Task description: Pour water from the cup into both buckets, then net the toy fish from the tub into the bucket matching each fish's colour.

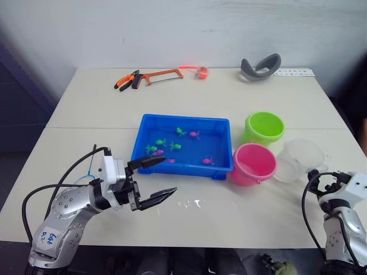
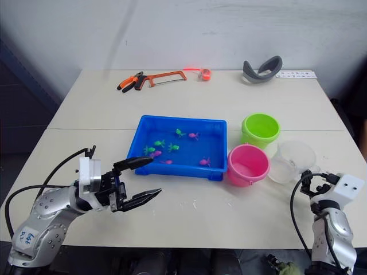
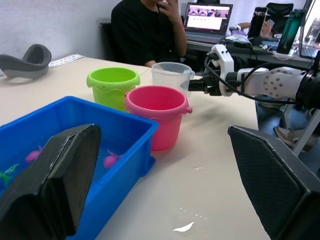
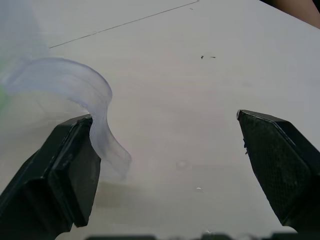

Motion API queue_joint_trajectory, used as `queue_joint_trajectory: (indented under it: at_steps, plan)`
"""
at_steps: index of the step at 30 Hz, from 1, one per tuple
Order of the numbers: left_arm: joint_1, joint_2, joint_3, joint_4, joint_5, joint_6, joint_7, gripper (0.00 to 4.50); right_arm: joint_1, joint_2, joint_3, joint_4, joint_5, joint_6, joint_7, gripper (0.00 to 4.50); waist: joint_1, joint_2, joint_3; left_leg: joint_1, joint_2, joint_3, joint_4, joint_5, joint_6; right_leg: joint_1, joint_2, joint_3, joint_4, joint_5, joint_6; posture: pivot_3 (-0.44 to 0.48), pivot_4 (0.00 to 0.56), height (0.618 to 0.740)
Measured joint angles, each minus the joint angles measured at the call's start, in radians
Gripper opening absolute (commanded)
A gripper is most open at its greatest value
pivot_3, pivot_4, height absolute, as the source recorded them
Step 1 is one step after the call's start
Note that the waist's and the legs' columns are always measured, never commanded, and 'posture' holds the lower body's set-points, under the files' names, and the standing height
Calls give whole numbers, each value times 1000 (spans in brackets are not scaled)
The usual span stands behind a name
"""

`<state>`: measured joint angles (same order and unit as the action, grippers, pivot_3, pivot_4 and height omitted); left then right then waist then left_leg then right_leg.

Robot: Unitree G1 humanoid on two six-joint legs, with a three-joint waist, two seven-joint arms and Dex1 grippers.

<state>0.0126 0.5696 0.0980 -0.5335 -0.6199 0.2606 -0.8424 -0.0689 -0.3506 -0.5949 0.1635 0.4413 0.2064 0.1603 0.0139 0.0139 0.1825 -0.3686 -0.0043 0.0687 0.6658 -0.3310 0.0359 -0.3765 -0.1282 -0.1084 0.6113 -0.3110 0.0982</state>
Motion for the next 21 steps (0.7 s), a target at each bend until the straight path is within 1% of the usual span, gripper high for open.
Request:
queue_joint_trajectory:
  at_steps: [4, 5, 7, 8, 9, 10, 12, 13, 15, 21]
  plan:
    - [-6, -2, -1, 4, 3, 0, -1, 4430, -38, -4, 0, 48, 0, -15, 17, 4500, -5, 0, 0, 0, 0, 0, 0, 0, 0, 0, 0, 0, 1, 0, 0, 0, 150, 740]
    - [-9, -2, -1, 7, 4, 0, -1, 4500, -50, -8, 1, 68, 0, -24, 34, 4110, -8, 0, 0, -1, 0, 0, 0, 0, 0, 0, 0, 0, 1, 0, 0, 0, 150, 740]
    - [-10, -2, -1, 12, 6, -1, -1, 4500, -57, -8, 2, 78, 2, -31, 50, 3847, -11, 0, 0, -1, 0, 0, 0, 0, 0, 0, 0, 0, 1, 0, 0, 0, 150, 740]
    - [-12, -2, -1, 16, 7, -1, -1, 4500, -60, -8, 3, 81, 3, -35, 63, 3224, -13, 0, 0, -1, 0, 0, 0, 0, 0, 0, 0, 0, 1, 0, 0, 0, 150, 740]
    - [-13, -2, -1, 17, 8, -1, -1, 4500, -60, -8, 3, 81, 3, -35, 65, 2955, -13, 0, 0, -1, 0, 0, 0, 0, 0, 0, 0, 0, 1, 0, 0, 0, 150, 740]
    - [-15, -2, -1, 20, 9, -1, -1, 4500, -62, -8, 3, 81, 7, -37, 72, 2527, -14, 0, 0, -1, 0, 0, 0, 0, 0, 0, 0, -1, 1, 0, 0, 0, 150, 740]
    - [-15, -2, -1, 24, 10, -1, -1, 4500, -65, -8, 0, 76, 25, -36, 75, 1525, -14, 0, 0, -1, 0, 0, 0, 0, 0, 0, 0, -1, 1, 0, 0, 0, 150, 740]
    - [-15, -2, -1, 26, 11, -1, -1, 4500, -65, -8, -1, 70, 35, -33, 75, 1135, -14, 0, 0, -1, 0, 0, 0, 0, 0, 0, 0, -1, 1, 0, 0, 0, 150, 740]
    - [-15, -3, -1, 27, 14, -1, -1, 4500, -65, -8, -1, 49, 51, -32, 75, 72, -14, 0, 0, -1, 0, 0, 0, 0, 0, 0, 0, 0, 1, 0, 0, 0, 150, 740]
    - [-18, -24, -18, 32, 18, -2, 0, 4500, -30, -43, -21, -39, 96, 10, 73, 72, -13, 1, 0, -1, 0, 0, 0, 0, 0, 0, 0, -1, 1, 0, 0, 0, 150, 740]
